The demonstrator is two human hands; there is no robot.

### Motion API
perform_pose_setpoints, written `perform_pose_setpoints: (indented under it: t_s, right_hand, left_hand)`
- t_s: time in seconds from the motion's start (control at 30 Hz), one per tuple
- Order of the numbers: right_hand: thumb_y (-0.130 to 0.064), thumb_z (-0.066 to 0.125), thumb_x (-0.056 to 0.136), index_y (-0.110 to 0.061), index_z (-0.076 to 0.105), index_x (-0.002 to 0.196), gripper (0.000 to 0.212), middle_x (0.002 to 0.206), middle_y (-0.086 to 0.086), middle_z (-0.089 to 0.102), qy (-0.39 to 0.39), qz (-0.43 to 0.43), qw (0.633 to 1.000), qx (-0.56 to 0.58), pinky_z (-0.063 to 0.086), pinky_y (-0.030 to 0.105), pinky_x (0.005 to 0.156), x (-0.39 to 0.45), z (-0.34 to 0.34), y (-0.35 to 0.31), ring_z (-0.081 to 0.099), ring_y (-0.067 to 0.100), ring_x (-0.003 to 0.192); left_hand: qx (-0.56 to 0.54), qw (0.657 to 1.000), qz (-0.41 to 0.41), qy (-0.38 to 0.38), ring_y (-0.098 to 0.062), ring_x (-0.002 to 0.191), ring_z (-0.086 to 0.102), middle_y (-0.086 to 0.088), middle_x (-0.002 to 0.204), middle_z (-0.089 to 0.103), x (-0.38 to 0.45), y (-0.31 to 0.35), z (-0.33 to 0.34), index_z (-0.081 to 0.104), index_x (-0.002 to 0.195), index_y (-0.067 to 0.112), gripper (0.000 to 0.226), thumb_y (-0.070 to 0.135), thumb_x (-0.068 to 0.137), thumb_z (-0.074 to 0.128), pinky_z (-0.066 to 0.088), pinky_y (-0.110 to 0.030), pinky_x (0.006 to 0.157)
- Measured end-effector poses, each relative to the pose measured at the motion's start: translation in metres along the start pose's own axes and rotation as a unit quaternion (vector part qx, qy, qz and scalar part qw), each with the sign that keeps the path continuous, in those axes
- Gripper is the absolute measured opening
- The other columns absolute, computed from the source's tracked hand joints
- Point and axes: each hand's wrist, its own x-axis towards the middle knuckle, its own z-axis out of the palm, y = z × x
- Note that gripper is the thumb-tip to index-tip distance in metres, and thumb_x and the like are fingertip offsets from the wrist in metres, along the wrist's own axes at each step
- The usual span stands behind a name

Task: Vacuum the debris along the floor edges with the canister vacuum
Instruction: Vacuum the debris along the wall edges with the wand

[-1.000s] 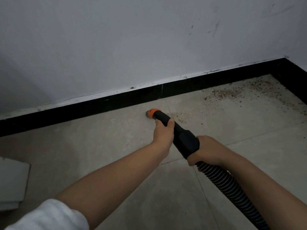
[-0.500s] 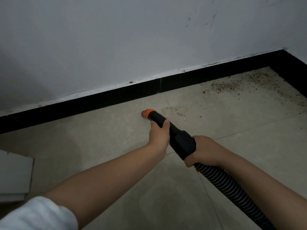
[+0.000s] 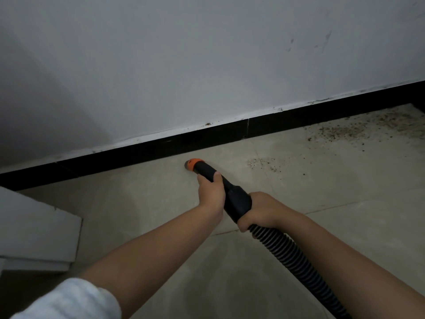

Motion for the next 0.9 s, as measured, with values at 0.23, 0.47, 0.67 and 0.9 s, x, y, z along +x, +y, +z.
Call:
perform_pose_setpoints:
  t_s: [0.23, 0.47, 0.67, 0.9]
  right_hand:
    - [-0.01, 0.074, 0.066, -0.017, 0.046, 0.07, 0.029, 0.074, -0.002, 0.051, -0.044, -0.033, 0.992, -0.117, 0.043, 0.023, 0.052, -0.009, 0.03, -0.017, 0.053, 0.011, 0.062]
    - [-0.014, 0.076, 0.065, -0.02, 0.042, 0.071, 0.034, 0.075, -0.006, 0.048, -0.027, -0.055, 0.989, -0.135, 0.036, 0.018, 0.048, -0.003, 0.054, -0.018, 0.048, 0.006, 0.062]
    - [-0.025, 0.069, 0.041, -0.016, 0.045, 0.067, 0.037, 0.071, -0.001, 0.052, 0.012, -0.019, 0.997, -0.067, 0.033, 0.019, 0.043, 0.017, 0.05, -0.029, 0.05, 0.012, 0.057]
    - [-0.009, 0.075, 0.051, -0.009, 0.054, 0.072, 0.029, 0.078, 0.01, 0.057, -0.038, -0.025, 0.998, -0.031, 0.05, 0.038, 0.065, 0.043, 0.066, -0.055, 0.059, 0.028, 0.069]
  left_hand:
    - [-0.004, 0.998, -0.023, 0.051, -0.03, 0.123, 0.047, -0.013, 0.141, 0.042, -0.011, -0.02, -0.039, 0.014, 0.149, 0.015, 0.053, 0.027, 0.101, 0.033, 0.038, -0.039, 0.104]
    - [-0.006, 0.999, -0.008, 0.052, -0.029, 0.122, 0.047, -0.011, 0.139, 0.043, -0.012, -0.028, -0.06, 0.018, 0.147, 0.016, 0.049, 0.025, 0.101, 0.033, 0.039, -0.038, 0.103]
    - [-0.008, 1.0, -0.009, 0.011, -0.028, 0.123, 0.046, -0.01, 0.139, 0.044, 0.013, -0.003, -0.054, 0.022, 0.147, 0.018, 0.048, 0.025, 0.101, 0.035, 0.038, -0.036, 0.102]
    - [-0.027, 0.995, -0.032, 0.09, -0.03, 0.122, 0.048, -0.013, 0.138, 0.044, 0.027, 0.0, -0.081, 0.021, 0.146, 0.014, 0.05, 0.026, 0.1, 0.036, 0.039, -0.039, 0.102]
